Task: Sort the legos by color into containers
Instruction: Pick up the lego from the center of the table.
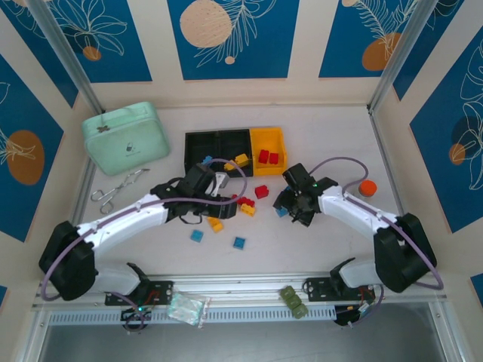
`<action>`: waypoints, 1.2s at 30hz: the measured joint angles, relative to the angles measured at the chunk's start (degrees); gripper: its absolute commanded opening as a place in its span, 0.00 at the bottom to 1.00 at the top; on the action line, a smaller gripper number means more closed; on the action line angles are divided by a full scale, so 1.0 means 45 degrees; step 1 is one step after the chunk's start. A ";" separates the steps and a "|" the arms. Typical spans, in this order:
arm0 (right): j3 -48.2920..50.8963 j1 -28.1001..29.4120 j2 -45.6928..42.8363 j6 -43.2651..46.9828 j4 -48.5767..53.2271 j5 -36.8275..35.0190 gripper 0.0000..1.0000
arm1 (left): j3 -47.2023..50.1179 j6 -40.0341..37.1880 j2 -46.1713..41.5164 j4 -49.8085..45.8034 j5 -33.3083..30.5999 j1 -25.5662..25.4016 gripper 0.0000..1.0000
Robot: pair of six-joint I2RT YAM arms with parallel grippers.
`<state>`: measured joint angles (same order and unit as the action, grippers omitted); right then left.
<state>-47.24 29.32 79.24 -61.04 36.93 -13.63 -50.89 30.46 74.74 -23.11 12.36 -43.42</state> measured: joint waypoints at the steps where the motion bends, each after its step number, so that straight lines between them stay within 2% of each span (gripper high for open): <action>1: -0.0146 0.0000 0.0272 -0.0058 -0.0053 -0.0034 0.77 | 0.0189 0.0112 -0.0209 0.0068 -0.0044 0.0000 0.58; 8: -0.1273 -0.0024 0.1977 -0.0316 -0.0160 -0.0272 0.77 | 0.0874 0.0500 -0.0427 0.0301 -0.0136 0.0000 0.58; 18: -0.2001 -0.0049 0.3803 -0.0787 -0.0015 -0.0374 0.66 | 0.1117 0.0563 -0.0486 0.0374 -0.0345 0.0000 0.58; 21: -0.1982 -0.0063 0.3847 -0.0889 0.0039 -0.0389 0.55 | 0.1205 0.0568 -0.0573 0.0379 -0.0437 0.0000 0.58; 25: -0.1783 -0.0146 0.3764 -0.0899 0.0189 -0.0432 0.34 | 0.1258 0.0607 -0.0573 0.0384 -0.0476 0.0000 0.58; 29: -0.1477 -0.0155 0.3419 -0.0845 -0.0005 -0.0418 0.23 | 0.1258 0.0661 -0.0573 0.0398 -0.0481 0.0000 0.58; 36: -0.1025 -0.0029 0.2370 -0.0665 0.0068 -0.0549 0.21 | 0.1617 0.1020 -0.0588 0.0699 -0.0627 0.0000 0.58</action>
<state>-51.86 29.19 89.91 -64.03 37.23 -16.10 -43.62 35.05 72.10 -19.97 9.54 -43.42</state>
